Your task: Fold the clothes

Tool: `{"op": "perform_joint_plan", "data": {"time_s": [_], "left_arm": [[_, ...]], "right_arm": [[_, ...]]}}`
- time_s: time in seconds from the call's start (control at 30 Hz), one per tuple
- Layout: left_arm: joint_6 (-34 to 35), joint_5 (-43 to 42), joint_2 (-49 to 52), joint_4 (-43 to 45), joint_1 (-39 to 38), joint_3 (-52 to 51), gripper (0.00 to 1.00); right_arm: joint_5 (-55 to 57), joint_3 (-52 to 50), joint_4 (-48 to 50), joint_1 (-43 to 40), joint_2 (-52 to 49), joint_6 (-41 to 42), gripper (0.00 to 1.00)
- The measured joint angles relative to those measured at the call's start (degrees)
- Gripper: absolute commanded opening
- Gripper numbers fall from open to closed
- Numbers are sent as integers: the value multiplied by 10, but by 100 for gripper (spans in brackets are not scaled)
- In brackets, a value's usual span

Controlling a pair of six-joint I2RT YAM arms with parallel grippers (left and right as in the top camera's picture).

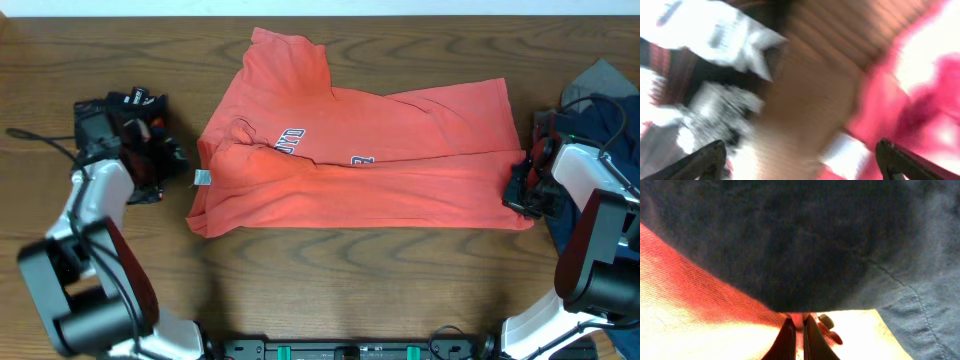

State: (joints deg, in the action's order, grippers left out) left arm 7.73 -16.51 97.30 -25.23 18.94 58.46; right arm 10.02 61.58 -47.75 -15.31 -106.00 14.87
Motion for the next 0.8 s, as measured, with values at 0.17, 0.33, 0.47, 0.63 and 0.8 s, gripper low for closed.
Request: {"op": "perform_joint_plan", "data": {"time_s": [0.17, 0.33, 0.47, 0.63, 0.8], "left_arm": [[-2, -16, -62, -115, -64, 11, 96], [-2, -17, -54, -145, -102, -2, 90], [-1, -9, -38, -113, -106, -34, 79], [2, 0, -13, -92, -106, -59, 34], [0, 3, 4, -91, -106, -66, 6]], "right_arm": [[0, 0, 0, 0, 0, 0, 3], [0, 0, 0, 0, 0, 0, 3], [0, 0, 0, 0, 0, 0, 4], [0, 0, 0, 0, 0, 0, 4], [0, 0, 0, 0, 0, 0, 4]]}}
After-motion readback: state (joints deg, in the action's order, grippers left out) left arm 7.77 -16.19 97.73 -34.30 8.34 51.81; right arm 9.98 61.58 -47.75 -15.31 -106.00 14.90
